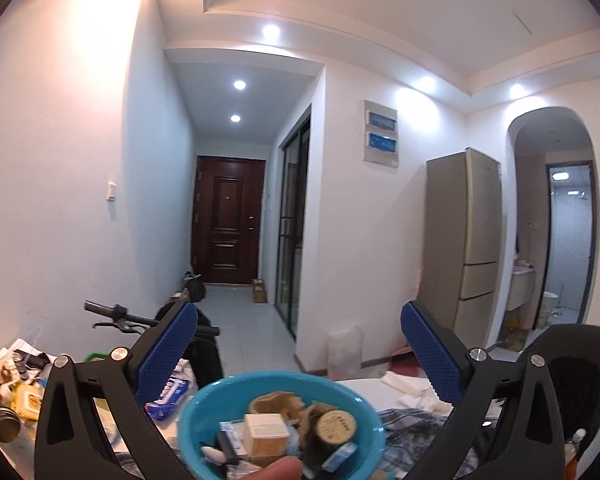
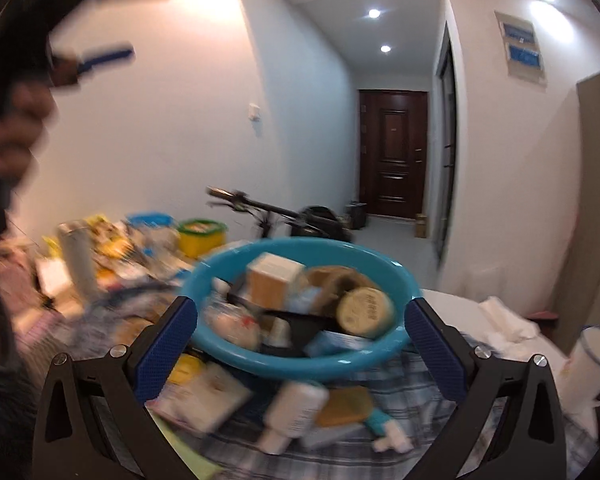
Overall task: Organize objects
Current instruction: 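Grasp the tan round disc with holes with the left tool and lift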
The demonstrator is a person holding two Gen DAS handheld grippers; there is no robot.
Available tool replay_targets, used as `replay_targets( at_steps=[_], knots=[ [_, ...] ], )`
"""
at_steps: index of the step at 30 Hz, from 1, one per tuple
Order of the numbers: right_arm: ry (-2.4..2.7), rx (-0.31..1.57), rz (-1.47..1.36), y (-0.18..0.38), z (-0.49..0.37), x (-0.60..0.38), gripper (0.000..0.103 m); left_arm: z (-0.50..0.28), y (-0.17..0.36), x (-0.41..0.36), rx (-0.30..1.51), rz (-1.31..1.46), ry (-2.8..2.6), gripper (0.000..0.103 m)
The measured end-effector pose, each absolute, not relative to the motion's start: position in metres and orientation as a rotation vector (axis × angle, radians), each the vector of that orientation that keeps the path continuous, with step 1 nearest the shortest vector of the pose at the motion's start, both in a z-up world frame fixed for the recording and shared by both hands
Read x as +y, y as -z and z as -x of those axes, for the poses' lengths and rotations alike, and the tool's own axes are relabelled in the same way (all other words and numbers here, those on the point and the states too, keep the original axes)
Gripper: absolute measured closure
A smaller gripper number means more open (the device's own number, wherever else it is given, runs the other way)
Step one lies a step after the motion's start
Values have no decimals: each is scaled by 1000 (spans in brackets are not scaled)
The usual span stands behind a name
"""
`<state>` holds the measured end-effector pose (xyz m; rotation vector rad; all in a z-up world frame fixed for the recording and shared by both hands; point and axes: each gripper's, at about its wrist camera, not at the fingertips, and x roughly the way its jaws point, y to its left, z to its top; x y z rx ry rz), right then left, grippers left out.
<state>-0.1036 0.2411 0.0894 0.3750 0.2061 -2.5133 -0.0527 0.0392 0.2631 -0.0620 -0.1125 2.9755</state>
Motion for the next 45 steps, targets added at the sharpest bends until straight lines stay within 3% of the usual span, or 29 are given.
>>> replay_targets(
  at_steps=[5,9,17,27,36,38,45],
  knots=[
    [2474,201,-451,-78,108,232,0,52,-266,52,-73,118,-2957,0],
    [2488,303,-443,-75,99,221,0,43,-252,52,59,211,-3023,0],
    [2507,341,-453,-74,96,218,0,32,-148,14,229,516,-3186,0],
    [2520,312,-547,-66,110,222,0,98,-1,-7,272,1242,-3097,0],
    [2501,347,-574,-61,108,214,0,119,31,-14,247,1455,-3000,0],
    [2503,352,-573,-60,107,214,0,122,35,-14,248,1482,-2981,17],
    [2499,354,-583,-59,107,213,0,118,31,-19,189,1432,-2986,22]
  ],
)
